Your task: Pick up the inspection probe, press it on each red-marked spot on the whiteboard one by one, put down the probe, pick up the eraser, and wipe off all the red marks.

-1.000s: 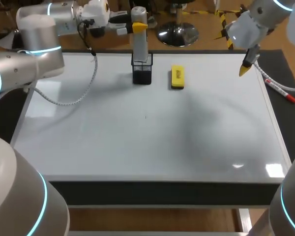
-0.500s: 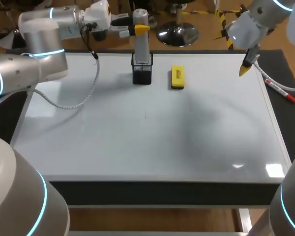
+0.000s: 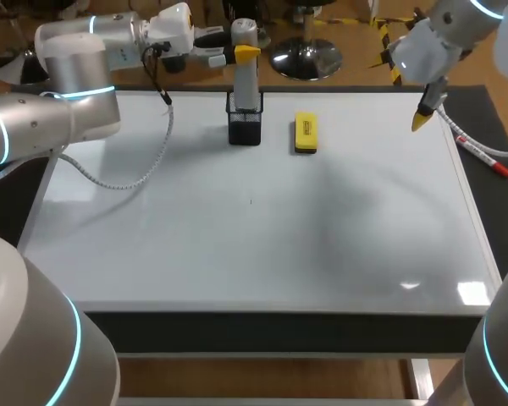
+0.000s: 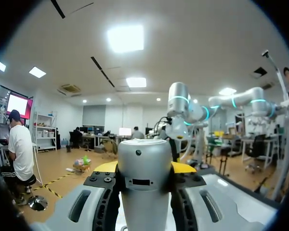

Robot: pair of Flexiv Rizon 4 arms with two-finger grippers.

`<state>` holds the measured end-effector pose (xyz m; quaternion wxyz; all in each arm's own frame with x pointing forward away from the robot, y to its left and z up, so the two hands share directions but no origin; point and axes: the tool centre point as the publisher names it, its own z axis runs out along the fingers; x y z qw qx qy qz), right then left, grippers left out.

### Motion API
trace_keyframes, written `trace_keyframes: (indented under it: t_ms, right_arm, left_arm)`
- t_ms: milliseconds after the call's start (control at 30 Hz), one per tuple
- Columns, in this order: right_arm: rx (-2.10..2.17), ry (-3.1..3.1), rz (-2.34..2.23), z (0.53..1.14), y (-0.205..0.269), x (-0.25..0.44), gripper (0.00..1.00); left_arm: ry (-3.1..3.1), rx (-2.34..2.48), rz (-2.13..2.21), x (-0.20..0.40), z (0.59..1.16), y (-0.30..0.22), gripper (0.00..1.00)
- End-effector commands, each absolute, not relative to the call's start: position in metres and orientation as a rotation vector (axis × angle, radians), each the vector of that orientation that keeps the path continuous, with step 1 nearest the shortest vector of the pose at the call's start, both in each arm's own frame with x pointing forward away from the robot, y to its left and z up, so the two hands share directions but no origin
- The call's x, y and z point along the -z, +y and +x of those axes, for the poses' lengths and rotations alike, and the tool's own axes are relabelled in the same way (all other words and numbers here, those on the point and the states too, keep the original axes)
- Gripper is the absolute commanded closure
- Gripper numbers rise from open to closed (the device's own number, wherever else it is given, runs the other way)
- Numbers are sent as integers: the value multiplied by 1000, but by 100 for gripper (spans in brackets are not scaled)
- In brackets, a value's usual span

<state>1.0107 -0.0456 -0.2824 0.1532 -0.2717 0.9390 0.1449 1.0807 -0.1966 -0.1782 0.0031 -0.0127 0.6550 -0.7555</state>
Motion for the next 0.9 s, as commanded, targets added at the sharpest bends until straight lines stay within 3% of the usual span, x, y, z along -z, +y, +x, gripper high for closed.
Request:
trace_keyframes:
  t_ms: [33,900]
  right_arm:
    - [-409,2695,-782,1011,-45,282,0]
    - [-409,2695,-782,1011,-45,282,0]
  left_arm:
    - [2049,2364,-37,180,1083,-196,100]
    - [2077,2355,-94,219,1098,-203,100]
